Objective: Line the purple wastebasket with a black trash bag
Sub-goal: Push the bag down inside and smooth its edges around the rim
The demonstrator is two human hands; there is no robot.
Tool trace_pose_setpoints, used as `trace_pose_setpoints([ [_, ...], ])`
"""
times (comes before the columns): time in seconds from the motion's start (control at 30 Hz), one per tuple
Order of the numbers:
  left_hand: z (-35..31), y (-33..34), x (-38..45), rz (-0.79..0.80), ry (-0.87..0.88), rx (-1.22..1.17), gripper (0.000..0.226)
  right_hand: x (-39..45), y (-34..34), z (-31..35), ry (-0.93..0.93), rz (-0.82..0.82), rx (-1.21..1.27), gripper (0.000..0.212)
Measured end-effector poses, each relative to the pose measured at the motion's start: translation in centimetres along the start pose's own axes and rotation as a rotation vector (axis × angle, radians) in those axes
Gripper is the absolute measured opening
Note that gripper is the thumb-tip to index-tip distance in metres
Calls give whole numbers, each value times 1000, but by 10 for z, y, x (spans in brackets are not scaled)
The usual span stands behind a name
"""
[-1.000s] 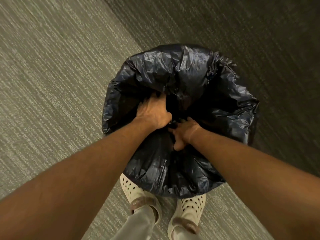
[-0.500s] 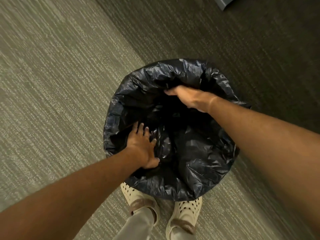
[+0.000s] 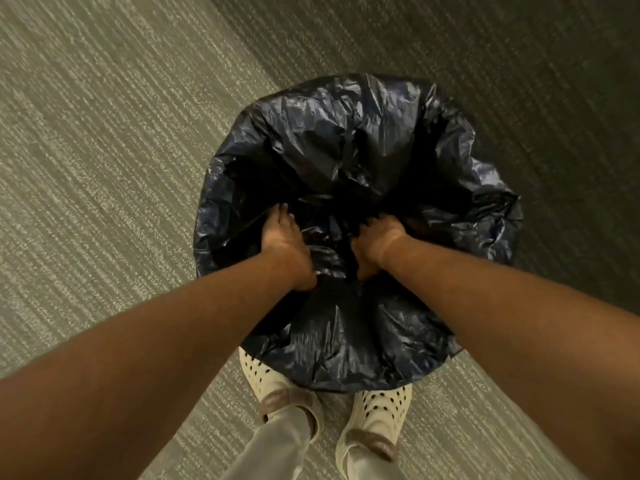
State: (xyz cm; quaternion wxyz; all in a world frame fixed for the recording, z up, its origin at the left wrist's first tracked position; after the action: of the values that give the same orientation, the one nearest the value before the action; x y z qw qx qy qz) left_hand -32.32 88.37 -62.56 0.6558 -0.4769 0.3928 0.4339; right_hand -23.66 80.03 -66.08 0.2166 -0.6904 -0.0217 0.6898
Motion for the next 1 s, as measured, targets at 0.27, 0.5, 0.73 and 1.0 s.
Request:
trace_pose_setpoints([
  [0.27, -20, 0, -4, 42, 70, 24, 80, 22, -32, 7, -73, -170, 752, 48],
  [0.5, -20, 7, -2, 115, 59, 41, 86, 51, -7, 5, 0, -94, 450, 74],
  [0.73, -22, 8, -5, 136, 62, -5, 77, 60, 7, 14, 65, -87, 313, 89],
  [1.0, 13, -39, -20, -323, -9, -879, 39, -3, -19, 6, -61, -184, 756, 38],
])
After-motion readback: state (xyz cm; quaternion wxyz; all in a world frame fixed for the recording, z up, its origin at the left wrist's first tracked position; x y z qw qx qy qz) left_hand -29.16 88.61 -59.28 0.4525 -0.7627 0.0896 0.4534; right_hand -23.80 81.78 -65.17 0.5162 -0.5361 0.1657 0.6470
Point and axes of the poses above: each hand's wrist, its own x-axis towards the middle knuckle, its own y-axis out of the palm, z = x × y, the point moved 4 cm from there along x, towards the middle knuckle, and after that the axes turned 6 degrees about x, right-handed, at the moved point
